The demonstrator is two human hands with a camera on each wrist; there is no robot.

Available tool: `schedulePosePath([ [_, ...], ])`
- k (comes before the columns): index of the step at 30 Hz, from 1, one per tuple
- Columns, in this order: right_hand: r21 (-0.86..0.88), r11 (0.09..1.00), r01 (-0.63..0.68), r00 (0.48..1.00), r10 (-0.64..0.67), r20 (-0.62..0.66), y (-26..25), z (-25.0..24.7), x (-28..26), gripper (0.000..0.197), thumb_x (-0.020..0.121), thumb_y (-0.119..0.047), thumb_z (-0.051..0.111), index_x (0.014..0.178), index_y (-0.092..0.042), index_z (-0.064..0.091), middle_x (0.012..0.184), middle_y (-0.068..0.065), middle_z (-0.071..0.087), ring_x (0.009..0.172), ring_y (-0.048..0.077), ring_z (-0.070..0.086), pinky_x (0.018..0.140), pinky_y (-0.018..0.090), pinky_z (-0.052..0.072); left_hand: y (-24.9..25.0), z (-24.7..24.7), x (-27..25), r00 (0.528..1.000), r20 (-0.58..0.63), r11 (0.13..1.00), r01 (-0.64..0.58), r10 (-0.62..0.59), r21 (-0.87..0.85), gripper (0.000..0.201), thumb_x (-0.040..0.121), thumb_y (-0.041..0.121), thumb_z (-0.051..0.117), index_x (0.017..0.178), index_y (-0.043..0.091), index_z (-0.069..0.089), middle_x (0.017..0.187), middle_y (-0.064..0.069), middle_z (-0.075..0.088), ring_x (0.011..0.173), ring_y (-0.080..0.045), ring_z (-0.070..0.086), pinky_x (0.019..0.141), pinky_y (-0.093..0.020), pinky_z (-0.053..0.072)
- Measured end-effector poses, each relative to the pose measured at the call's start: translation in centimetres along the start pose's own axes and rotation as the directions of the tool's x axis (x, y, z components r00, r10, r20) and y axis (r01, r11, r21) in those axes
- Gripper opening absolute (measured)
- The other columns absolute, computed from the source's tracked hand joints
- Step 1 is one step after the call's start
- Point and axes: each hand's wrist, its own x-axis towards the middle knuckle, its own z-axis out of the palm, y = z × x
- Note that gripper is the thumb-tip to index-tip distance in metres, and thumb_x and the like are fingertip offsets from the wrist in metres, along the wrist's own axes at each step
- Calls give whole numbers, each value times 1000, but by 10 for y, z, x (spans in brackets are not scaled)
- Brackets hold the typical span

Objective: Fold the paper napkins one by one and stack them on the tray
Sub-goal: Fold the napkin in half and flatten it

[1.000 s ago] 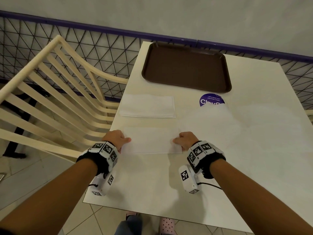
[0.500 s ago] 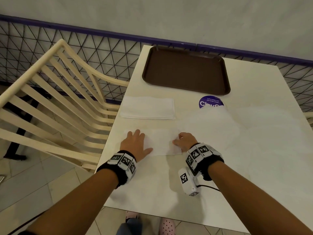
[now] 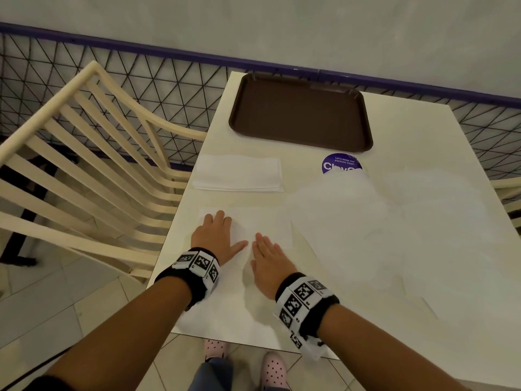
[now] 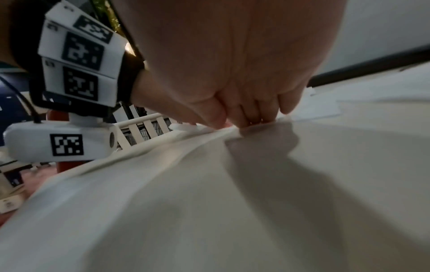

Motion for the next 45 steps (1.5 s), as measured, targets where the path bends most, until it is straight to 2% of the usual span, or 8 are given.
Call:
schedulePosePath([
  [13, -4, 998, -68, 994, 68, 87, 32, -15, -18, 53, 99, -10, 20, 148, 0, 4, 157, 14, -8, 147, 24, -1, 120, 36, 5, 62, 19, -34, 939, -8, 932, -340, 343, 130, 45, 99, 26, 28, 141, 10, 28, 141, -6, 33, 125, -24, 35, 102, -31, 34],
  [18, -48, 997, -57, 994, 61, 86, 35, -22, -16, 51, 98, -7, 23, 147, 2, 11, 157, 15, 0, 145, 25, 11, 118, 36, 12, 43, 17, -38, 969, 17, 961, -246, 246, 126, 45, 90, 25, 55, 129, 4, 50, 125, -8, 52, 106, -27, 53, 82, -29, 50],
  [25, -76, 995, -65, 997, 68, 40, 37, -42, -7, 37, 99, -14, 32, 130, -4, 49, 132, 13, 50, 118, 29, 52, 94, 35, 44, -30, 13, -60, 994, 58, 979, -104, 95, 178, 46, 101, 29, 23, 144, 11, 28, 141, -3, 31, 120, -22, 38, 95, -30, 43],
  [30, -191, 982, 6, 1000, -4, 10, 28, -53, -5, 40, 99, -27, 37, 131, -4, 48, 130, 14, 50, 117, 30, 52, 90, 35, 45, -27, -7, -48, 991, 87, 943, -123, 100, 310, 45, 99, 34, 32, 135, 10, 41, 141, -4, 30, 127, -21, 32, 101, -28, 33],
  [34, -249, 967, 48, 999, -44, 20, 18, -57, 0, 43, 98, -33, 41, 126, -2, 50, 130, 14, 50, 118, 30, 51, 92, 36, 43, -16, -8, -22, 972, 156, 968, -198, 175, 151, 59, 96, 24, 42, 148, 16, 16, 155, 1, 9, 143, -18, 12, 112, -28, 21],
  [40, -295, 955, 37, 999, -30, 26, 1, -53, 11, 37, 99, -25, 37, 122, 0, 51, 126, 13, 55, 115, 31, 54, 106, 43, 31, 2, -10, -12, 973, 133, 934, -221, 191, 279, 56, 91, 8, 50, 143, 9, 30, 140, -16, 34, 122, -29, 43, 82, -28, 50],
  [43, -342, 940, 19, 1000, -15, 15, -5, -48, 17, 30, 97, -5, 33, 123, 0, 48, 122, 14, 58, 112, 31, 58, 109, 45, 26, -1, -11, -6, 959, 55, 904, -279, 277, 324, 53, 30, 11, 92, 80, 7, 74, 75, -12, 65, 53, -23, 62, 32, -16, 39],
  [45, -341, 939, 28, 1000, -29, 0, -1, -50, 19, 31, 96, -1, 33, 123, -1, 47, 122, 13, 59, 113, 30, 57, 110, 45, 23, -4, -22, -3, 941, 139, 879, -338, 308, 338, 46, 50, 11, 87, 93, 5, 71, 85, -14, 65, 63, -24, 64, 43, -20, 46],
])
